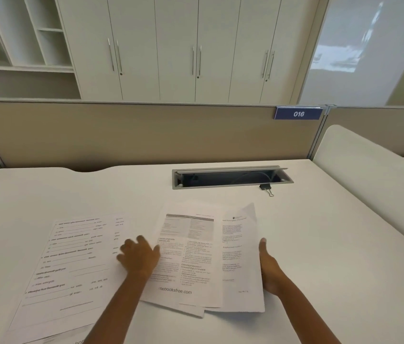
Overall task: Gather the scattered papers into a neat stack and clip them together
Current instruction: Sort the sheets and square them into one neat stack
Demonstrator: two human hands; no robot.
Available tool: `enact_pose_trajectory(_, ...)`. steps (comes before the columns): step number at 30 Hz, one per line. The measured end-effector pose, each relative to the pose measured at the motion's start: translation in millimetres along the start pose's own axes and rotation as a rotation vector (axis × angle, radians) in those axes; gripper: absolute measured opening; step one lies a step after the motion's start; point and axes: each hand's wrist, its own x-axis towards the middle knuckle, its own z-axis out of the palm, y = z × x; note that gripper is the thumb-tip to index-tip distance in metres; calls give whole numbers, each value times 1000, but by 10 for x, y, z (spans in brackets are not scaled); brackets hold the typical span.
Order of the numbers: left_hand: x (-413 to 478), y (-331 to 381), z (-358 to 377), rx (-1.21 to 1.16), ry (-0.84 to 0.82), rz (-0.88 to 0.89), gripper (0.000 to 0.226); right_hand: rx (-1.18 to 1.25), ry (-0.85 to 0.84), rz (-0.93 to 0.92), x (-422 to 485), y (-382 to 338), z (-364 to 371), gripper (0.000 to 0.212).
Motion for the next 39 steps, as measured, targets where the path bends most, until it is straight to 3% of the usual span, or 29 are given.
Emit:
enact_pose_trajectory(2,24,-80,50,5,9,-46,59,153,-104,47,19,-39,-20,84)
enact_pose_trajectory(4,18,-77,92,-9,20,-44,58,204,-151,69,35,-53,-33,88)
enact_pose_trajectory(7,-26,37,121,-38,-1,-3,54,195,-169,56,53,-72,-6,62)
enact_pose_trajectory(10,-96,188,164,-65,-40,56,50,16,-126,38,70,-67,39,39)
enact_pose_trajectory(17,-207,386,210,-128,-123,206,44,-109,52,-30,49,-47,140,36)
enact_pose_trajectory(20,-141,299,102,-185,-43,211,42,-113,105,-49,31,-71,95,35)
enact_pose_trajectory(23,-28,89,-16,-100,81,115,40,-132,147,-41,6,-110,-58,36)
enact_pose_trajectory(30,134,-330,-61,-85,-171,-234,81,-138,211,-17,-54,-156,-230,36)
enact_pose_trajectory(39,163,-359,-131,-29,-167,-250,77,-153,187,-27,-55,-131,-194,34)
